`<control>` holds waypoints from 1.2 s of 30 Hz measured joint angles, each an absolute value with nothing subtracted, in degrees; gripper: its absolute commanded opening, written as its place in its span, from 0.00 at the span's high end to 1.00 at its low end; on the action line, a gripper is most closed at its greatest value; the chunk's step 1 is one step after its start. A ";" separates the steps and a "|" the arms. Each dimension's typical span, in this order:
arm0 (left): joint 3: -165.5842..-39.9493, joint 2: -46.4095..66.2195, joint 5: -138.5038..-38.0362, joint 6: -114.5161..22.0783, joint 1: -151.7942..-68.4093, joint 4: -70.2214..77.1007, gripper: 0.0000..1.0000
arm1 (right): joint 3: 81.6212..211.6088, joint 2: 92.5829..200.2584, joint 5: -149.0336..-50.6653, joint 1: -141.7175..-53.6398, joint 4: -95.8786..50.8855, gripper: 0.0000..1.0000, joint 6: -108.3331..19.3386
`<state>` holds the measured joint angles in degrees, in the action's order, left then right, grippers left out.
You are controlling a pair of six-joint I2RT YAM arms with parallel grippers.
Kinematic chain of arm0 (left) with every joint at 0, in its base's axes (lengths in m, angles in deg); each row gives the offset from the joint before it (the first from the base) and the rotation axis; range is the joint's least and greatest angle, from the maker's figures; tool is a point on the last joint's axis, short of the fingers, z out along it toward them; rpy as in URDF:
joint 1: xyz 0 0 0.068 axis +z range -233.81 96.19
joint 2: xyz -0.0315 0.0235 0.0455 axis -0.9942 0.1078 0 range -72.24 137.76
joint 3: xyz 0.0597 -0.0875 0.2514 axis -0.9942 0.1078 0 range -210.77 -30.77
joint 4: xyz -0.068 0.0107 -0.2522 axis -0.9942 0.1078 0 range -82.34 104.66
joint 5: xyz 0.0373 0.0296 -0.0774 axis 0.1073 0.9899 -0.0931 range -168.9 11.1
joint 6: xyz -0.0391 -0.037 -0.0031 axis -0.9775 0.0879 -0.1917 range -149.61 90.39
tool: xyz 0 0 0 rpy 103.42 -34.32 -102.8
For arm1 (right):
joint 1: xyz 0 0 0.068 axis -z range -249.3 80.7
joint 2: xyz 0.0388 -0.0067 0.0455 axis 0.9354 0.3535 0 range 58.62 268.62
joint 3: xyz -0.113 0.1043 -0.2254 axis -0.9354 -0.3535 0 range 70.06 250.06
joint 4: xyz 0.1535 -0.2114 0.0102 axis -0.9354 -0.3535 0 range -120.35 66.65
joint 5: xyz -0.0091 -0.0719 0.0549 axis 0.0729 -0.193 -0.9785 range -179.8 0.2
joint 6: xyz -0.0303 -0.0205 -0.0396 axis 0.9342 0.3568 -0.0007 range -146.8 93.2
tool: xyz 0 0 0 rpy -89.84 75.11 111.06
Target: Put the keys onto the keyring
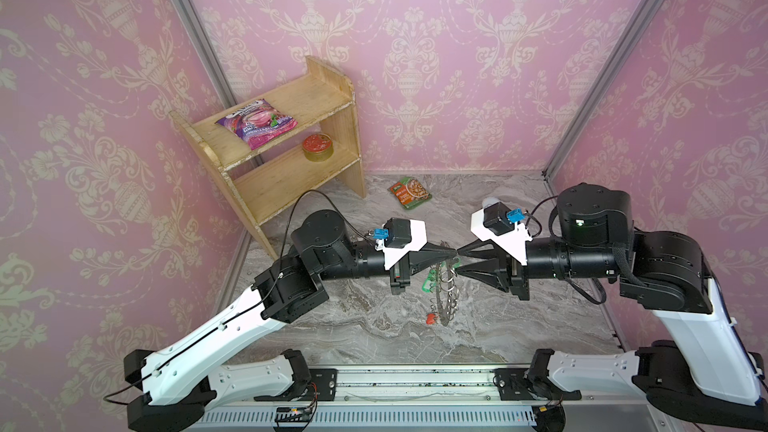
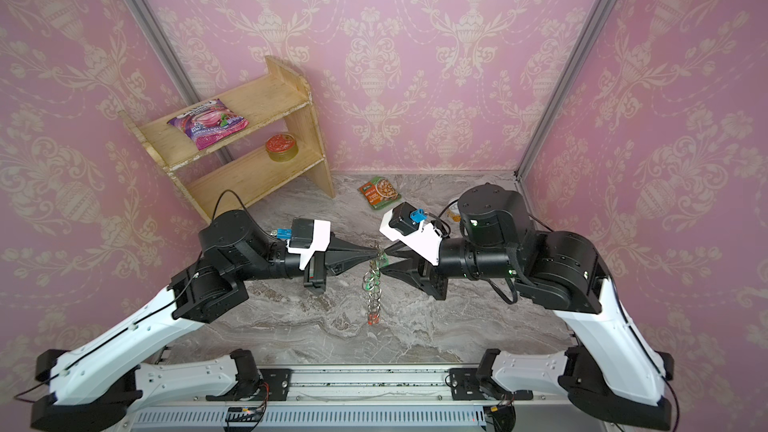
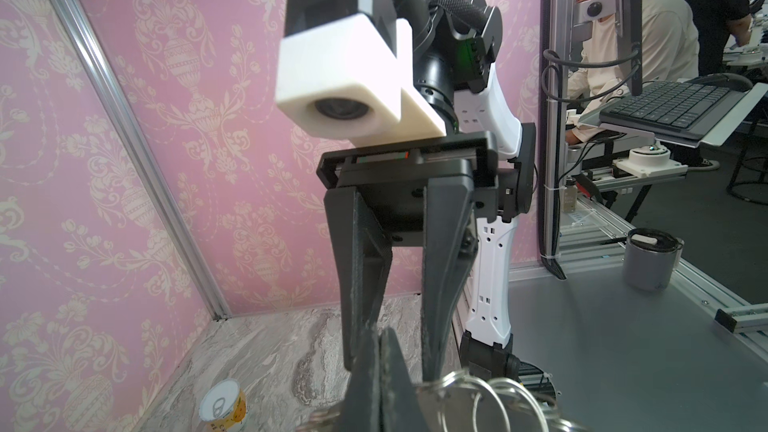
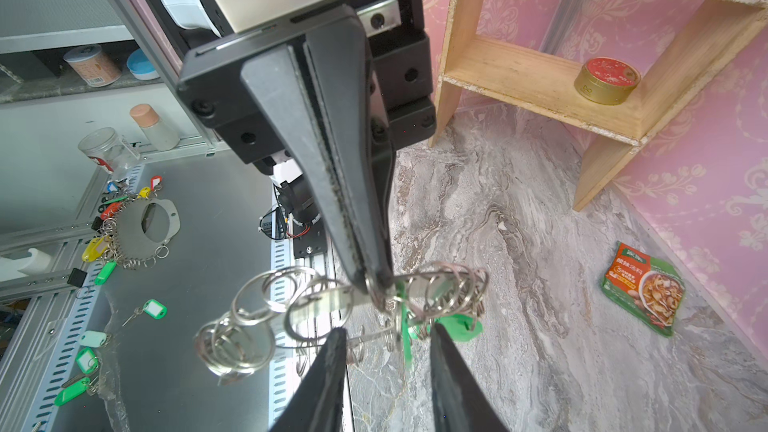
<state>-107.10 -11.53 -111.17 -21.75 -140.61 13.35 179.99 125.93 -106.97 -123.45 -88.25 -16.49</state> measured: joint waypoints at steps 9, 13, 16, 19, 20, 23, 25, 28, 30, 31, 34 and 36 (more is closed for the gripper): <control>-106.84 -11.86 -111.72 -23.07 -140.61 10.84 1.00 | 178.40 125.84 -107.93 -123.45 -85.72 0.85 -17.72; -106.10 -12.64 -111.63 -23.18 -140.61 9.42 1.00 | 177.57 125.38 -108.30 -123.45 -84.71 0.96 -18.31; -105.07 -13.30 -111.52 -23.48 -140.61 7.71 1.00 | 177.17 124.79 -108.52 -123.69 -83.77 1.00 -18.70; -103.74 -13.87 -111.11 -23.92 -140.61 5.33 1.00 | 176.21 124.09 -109.15 -124.04 -82.66 1.00 -19.16; -103.21 -14.04 -111.00 -24.20 -140.61 4.37 1.00 | 175.82 123.94 -109.44 -124.30 -82.26 1.00 -19.31; -101.72 -14.17 -110.54 -24.90 -140.61 1.40 1.00 | 174.33 123.61 -109.92 -125.28 -80.58 1.00 -19.55; -100.78 -14.17 -110.49 -25.45 -140.61 -0.13 1.00 | 173.48 123.61 -109.92 -125.78 -79.57 1.00 -19.57; -99.71 -14.17 -110.54 -26.34 -140.61 -2.56 1.00 | 172.23 123.63 -109.85 -126.70 -77.69 1.00 -19.86; -98.97 -14.17 -110.58 -27.20 -140.61 -4.44 1.00 | 171.55 123.68 -109.70 -127.29 -76.12 1.00 -20.23; -98.73 -14.17 -110.62 -27.50 -140.61 -5.07 1.00 | 171.42 123.68 -109.63 -127.49 -75.57 1.00 -20.32; -97.97 -14.13 -110.97 -29.06 -140.61 -8.00 1.00 | 170.92 123.66 -109.35 -128.08 -73.52 1.00 -20.80; -97.64 -14.07 -111.21 -30.10 -140.61 -9.79 1.00 | 170.55 123.61 -109.33 -128.36 -72.10 1.00 -20.91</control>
